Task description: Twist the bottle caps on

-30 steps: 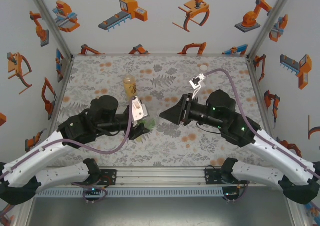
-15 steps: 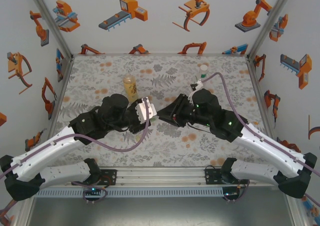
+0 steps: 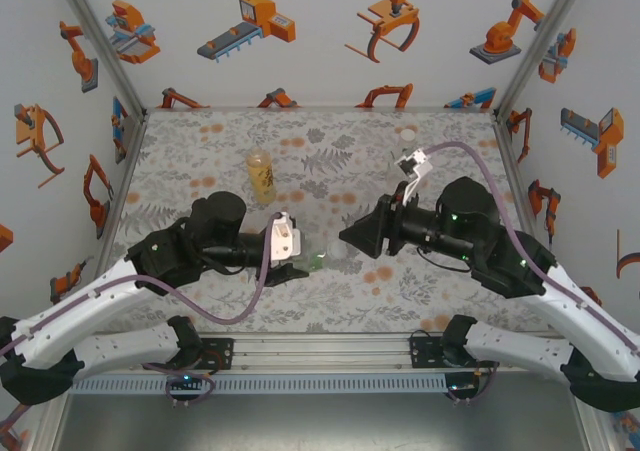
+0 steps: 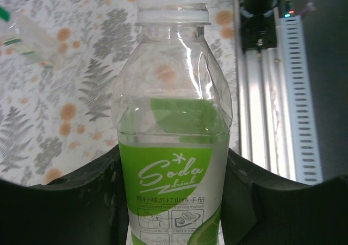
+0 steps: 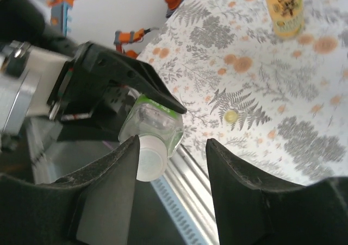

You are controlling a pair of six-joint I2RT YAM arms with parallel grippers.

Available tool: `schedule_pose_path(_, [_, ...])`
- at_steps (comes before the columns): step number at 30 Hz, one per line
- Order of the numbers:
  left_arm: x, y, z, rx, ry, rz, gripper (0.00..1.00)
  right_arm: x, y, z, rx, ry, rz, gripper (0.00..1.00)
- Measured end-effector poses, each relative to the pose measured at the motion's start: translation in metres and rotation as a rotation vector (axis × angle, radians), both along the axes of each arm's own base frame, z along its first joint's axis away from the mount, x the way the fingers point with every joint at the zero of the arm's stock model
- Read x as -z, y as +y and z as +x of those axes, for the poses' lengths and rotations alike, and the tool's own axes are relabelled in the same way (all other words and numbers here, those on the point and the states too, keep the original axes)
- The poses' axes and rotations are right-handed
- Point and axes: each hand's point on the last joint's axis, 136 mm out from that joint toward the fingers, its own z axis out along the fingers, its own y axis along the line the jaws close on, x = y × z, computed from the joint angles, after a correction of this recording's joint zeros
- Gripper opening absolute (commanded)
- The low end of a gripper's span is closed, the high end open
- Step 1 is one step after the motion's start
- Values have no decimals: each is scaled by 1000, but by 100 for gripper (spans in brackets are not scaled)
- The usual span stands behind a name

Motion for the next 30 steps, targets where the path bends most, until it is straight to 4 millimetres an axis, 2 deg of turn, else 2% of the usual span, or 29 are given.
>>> schedule_pose_path(4, [0,0,-14,68,42,-7,0,-10,9,-28,-214,-195,-44,54])
schedule_pose_path(8, [1,1,-22,105,75,-2,0,-14,18,-52,-406,-320,-67,55])
schedule_pose_path(12, [2,2,-25,116,91,4,0,-10,21,-65,-513,-385,-82,55])
schedule_pose_path(30, [0,2,-27,113,125,1,0,6,25,-69,-573,-426,-112,50])
